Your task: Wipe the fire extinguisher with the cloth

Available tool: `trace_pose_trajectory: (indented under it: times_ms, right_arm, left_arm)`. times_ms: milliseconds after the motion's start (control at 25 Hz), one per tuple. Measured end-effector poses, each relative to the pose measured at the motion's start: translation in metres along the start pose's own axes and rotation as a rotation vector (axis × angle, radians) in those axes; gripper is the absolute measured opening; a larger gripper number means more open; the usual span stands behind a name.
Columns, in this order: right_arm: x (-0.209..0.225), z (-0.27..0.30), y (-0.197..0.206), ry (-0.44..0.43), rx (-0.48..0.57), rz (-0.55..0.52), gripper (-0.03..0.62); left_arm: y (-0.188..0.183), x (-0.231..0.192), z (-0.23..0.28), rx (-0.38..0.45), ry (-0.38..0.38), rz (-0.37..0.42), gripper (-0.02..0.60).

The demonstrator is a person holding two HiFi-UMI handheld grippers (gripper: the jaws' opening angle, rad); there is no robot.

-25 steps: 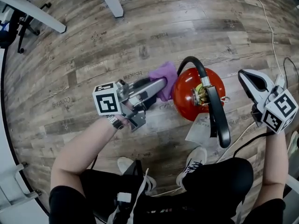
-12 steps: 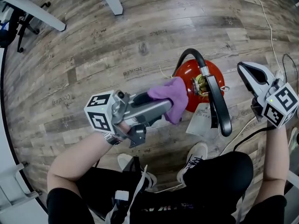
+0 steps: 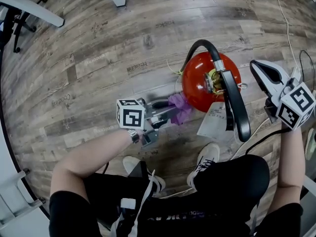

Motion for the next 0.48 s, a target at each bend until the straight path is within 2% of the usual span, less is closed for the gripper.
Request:
trace_pose_trajectory:
  times_ms: [160, 280, 360, 480]
  right_arm:
    - [0.001, 0.0, 0.012, 0.006, -0.013, 0.02, 0.005]
    - [0.0, -0.001, 0.021, 0.008, -0.029, 0.031, 0.005]
    - [0.0, -0.003, 0.027, 0.011, -0.04, 0.039, 0.005]
    - [-0.001, -0.008, 0.031, 0.018, -0.046, 0.045, 0.005]
  left_arm:
    - [0.032, -0.073, -0.001, -0.1, -0.213, -0.055, 0.064]
    - [0.047, -0.113, -0.001, -0.165, -0.342, -0.106, 0.064]
    - [0.052, -0.128, 0.0, -0.176, -0.382, -0.119, 0.064]
    - [0.056, -0.131, 0.0, -0.163, -0.389, -0.141, 0.066]
Point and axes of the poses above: the fingertips, and each gripper's own axes: z forward along the fingers, x to its right, y out of its underside, the point moved 10 cm from there along -z, backward along the fingers, and after that the axes turned 6 degrees about z, right-handed, at the moved point
